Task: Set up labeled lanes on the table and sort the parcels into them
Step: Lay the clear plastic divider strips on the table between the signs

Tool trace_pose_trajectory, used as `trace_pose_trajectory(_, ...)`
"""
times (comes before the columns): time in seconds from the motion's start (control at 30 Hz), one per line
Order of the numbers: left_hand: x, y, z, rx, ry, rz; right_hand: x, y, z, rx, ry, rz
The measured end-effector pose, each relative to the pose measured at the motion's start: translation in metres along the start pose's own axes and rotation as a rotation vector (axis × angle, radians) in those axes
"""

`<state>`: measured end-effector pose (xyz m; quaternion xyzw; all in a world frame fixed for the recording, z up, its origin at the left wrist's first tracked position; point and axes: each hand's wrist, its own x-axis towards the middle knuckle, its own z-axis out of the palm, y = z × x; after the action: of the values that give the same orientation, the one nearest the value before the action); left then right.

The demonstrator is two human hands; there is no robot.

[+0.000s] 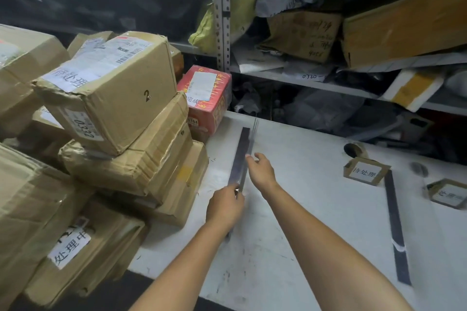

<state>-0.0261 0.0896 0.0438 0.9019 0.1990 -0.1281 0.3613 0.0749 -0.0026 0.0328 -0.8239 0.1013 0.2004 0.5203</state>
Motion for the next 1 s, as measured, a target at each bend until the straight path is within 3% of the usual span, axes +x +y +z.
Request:
trace_pose_trajectory(0.1,0.001,-0.003,0.001,0.079,0.114,0.024,0.002,0.004,0.009,-0.011,0.005,0.002)
trace_pose_trajectory(0.3,-0.008,-0.005,0.002,-0.005,0.292,0.032,0.002,-0.004,0.017,-0.009,0.059,-0.003)
trace_pose_trajectory(0.6,-0.031,0.002,-0.043,-0.038,0.512,0.128,-0.011,-0.043,0.021,-0.219,0.168,-0.096)
trace_pose_trajectory(0.67,-0.039,0.005,-0.053,-0.063,0.548,0.172,-0.017,-0.060,0.019,-0.137,0.154,-0.138)
trace_pose_trajectory(0.83,-0.062,0.027,-0.076,-0.164,0.587,0.343,-0.035,-0.107,-0.001,0.352,0.063,-0.200)
trace_pose_trajectory(1.0,-0.088,0.065,-0.078,-0.232,0.479,0.504,-0.047,-0.124,-0.056,0.528,0.117,-0.190)
